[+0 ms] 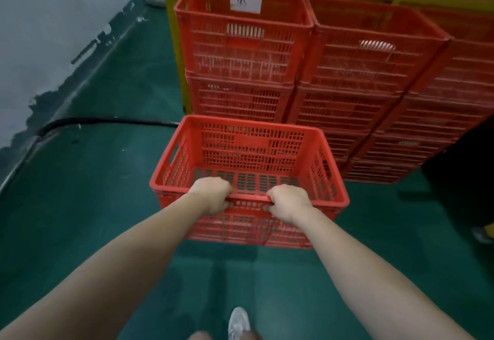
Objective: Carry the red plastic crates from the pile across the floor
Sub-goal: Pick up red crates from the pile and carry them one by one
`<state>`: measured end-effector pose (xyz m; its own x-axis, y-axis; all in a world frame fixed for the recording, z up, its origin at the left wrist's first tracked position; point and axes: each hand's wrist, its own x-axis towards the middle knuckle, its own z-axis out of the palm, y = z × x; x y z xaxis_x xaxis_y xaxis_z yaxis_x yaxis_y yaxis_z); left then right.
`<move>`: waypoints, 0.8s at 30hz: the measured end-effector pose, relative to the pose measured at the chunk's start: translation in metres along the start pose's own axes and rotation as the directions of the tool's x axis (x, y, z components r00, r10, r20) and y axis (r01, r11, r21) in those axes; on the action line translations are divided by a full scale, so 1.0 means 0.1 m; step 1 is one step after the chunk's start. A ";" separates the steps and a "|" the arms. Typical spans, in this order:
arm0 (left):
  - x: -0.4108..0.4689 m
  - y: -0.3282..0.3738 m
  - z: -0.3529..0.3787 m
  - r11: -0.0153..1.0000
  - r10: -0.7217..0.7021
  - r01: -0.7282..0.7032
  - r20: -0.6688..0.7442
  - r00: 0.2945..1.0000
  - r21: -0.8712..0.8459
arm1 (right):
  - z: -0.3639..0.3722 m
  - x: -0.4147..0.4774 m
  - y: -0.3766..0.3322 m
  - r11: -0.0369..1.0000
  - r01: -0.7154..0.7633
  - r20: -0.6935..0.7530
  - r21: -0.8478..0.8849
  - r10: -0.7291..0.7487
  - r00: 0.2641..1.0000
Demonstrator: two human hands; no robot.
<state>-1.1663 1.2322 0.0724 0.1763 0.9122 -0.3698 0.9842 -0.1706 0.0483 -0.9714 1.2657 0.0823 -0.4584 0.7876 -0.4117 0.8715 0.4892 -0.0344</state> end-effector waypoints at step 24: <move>3.05 -1.26 3.94 1.000 -0.019 0.019 -0.021 1.000 0.004 | 3.76 3.54 0.22 1.000 -0.014 -0.057 -0.008 0.014 0.998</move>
<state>-1.2443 1.3846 -0.4124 0.1584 0.9230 -0.3506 0.9872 -0.1550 0.0379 -1.0494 1.4145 -0.4067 -0.4557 0.8142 -0.3599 0.8765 0.4809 -0.0217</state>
